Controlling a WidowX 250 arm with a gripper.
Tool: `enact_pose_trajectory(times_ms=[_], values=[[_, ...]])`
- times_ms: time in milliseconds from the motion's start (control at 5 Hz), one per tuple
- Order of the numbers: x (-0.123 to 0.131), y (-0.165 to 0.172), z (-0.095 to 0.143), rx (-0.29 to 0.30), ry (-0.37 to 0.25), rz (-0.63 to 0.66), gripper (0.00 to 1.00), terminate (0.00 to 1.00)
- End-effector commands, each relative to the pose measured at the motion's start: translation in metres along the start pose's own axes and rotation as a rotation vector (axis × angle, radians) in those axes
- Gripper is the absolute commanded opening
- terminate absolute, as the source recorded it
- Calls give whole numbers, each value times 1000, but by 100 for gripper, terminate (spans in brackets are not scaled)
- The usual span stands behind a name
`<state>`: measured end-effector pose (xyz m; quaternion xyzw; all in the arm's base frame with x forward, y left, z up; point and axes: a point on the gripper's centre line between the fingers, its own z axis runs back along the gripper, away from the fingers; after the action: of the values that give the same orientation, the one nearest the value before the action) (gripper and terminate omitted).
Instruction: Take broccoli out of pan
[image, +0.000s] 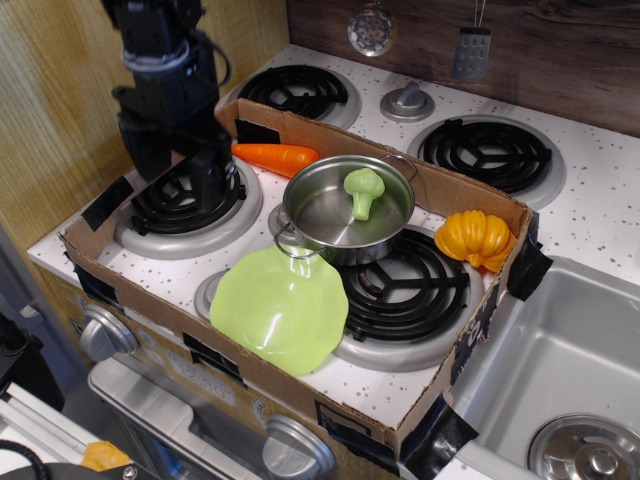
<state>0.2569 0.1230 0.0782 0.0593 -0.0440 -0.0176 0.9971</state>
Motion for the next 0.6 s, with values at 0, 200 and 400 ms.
enact_pose_trajectory(times_ms=[0, 200, 400], values=[[10, -6, 41, 77, -49, 74, 100, 0], [23, -26, 57, 31, -14, 137, 100, 0], [39, -48, 68, 25, -13, 212, 100, 0]])
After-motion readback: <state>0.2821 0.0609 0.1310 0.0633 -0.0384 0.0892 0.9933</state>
